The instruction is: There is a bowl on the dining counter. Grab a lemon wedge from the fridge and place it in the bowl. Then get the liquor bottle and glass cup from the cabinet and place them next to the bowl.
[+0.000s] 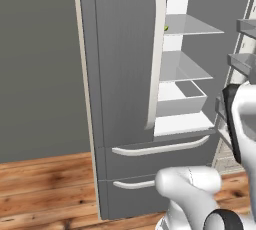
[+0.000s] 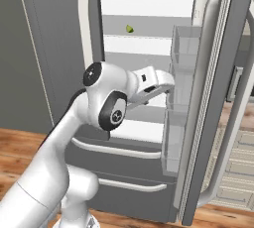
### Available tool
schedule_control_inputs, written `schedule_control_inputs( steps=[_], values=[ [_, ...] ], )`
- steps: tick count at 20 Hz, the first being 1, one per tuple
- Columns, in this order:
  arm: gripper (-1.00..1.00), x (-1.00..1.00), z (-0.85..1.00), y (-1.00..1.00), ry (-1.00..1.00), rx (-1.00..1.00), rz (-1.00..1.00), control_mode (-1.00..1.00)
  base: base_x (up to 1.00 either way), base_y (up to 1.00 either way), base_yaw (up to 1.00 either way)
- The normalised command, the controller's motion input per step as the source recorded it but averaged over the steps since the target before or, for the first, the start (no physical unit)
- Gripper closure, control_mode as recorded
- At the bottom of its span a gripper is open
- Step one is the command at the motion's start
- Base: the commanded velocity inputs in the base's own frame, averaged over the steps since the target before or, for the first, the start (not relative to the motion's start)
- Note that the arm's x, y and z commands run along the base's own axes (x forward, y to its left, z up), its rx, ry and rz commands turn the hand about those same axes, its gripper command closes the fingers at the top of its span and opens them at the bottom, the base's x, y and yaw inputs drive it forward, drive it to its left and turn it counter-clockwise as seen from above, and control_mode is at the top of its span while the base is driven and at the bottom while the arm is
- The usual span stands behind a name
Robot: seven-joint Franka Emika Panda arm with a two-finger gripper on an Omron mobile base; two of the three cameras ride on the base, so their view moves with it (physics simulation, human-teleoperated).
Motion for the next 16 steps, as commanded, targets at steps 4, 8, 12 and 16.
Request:
schedule_control_inputs(
  steps=[4,8,12,16],
  values=[
    [-1.00,-0.33,-0.10,0.99,-0.02,-0.03,0.25,-1.00,0.00,0.00,0.00],
    [-1.00,-0.06,0.01,1.00,0.05,-0.02,0.25,-1.00,0.00,0.00,0.00],
    [-1.00,0.07,0.19,0.93,0.13,0.00,0.17,-1.00,0.00,0.00,0.00],
    [-1.00,0.00,0.21,0.52,0.12,0.00,0.18,-1.00,0.00,0.00,0.00]
  ],
)
